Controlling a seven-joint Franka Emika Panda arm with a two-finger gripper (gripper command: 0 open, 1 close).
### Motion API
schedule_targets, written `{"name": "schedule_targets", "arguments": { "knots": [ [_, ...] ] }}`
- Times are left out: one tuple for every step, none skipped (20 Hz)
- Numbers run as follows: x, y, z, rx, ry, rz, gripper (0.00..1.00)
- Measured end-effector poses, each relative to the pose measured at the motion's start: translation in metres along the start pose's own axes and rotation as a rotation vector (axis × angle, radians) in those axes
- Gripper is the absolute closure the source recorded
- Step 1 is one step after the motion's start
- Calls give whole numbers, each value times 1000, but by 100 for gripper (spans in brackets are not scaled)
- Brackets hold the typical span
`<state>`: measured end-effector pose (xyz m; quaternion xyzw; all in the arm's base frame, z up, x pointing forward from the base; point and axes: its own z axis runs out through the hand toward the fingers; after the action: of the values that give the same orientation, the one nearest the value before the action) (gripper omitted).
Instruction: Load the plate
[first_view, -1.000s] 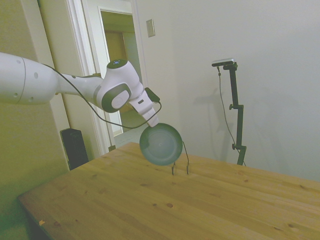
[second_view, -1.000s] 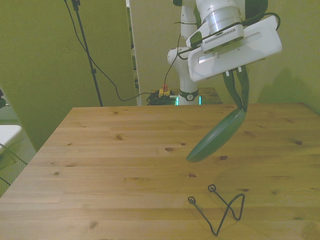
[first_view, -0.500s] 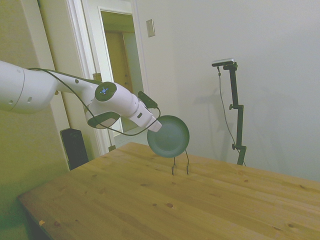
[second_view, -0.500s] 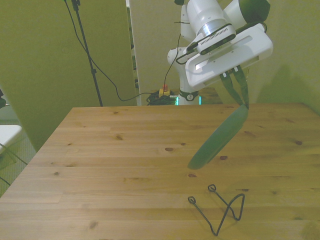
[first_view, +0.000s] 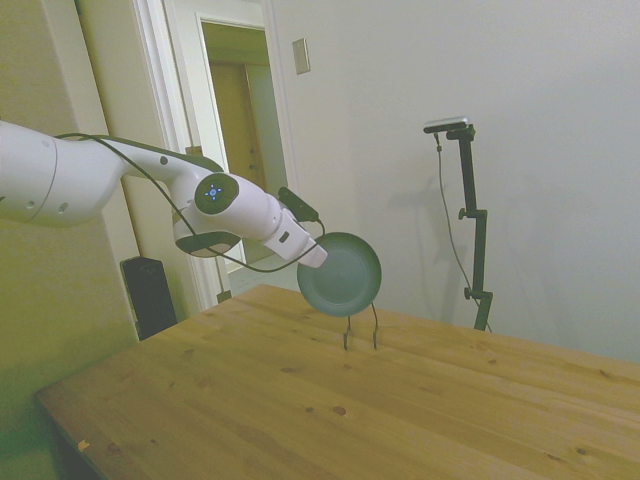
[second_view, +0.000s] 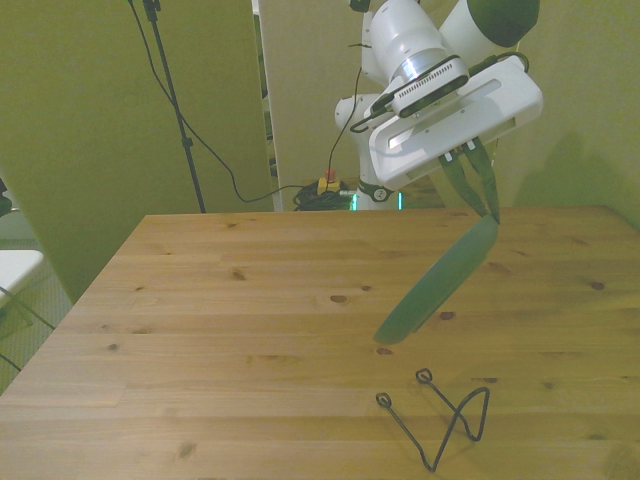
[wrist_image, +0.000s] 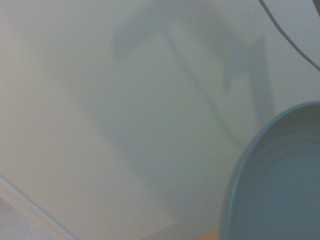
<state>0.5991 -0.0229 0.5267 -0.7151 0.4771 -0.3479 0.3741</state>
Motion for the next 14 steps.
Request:
{"name": "schedule_targets", "arguments": {
  "knots": [
    [1, 0, 0, 8, 0, 3, 100],
    [2, 0, -2, 23, 2, 8, 100],
    [4, -2, -2, 42, 5, 10, 100],
    [6, -3, -3, 61, 9, 15, 100],
    [9, -4, -3, 82, 14, 18, 100],
    [13, -4, -2, 98, 19, 20, 100],
    [17, -1, 1, 111, 24, 21, 100],
    [21, 3, 6, 121, 29, 21, 100],
    [26, 9, 12, 132, 35, 20, 100],
    [29, 15, 17, 140, 40, 19, 100],
    [32, 19, 22, 156, 37, 19, 100],
    [33, 24, 27, 171, 30, 19, 100],
    [33, 29, 30, 184, 22, 20, 100],
    [33, 32, 32, 199, 12, 21, 100]
  ]
}}
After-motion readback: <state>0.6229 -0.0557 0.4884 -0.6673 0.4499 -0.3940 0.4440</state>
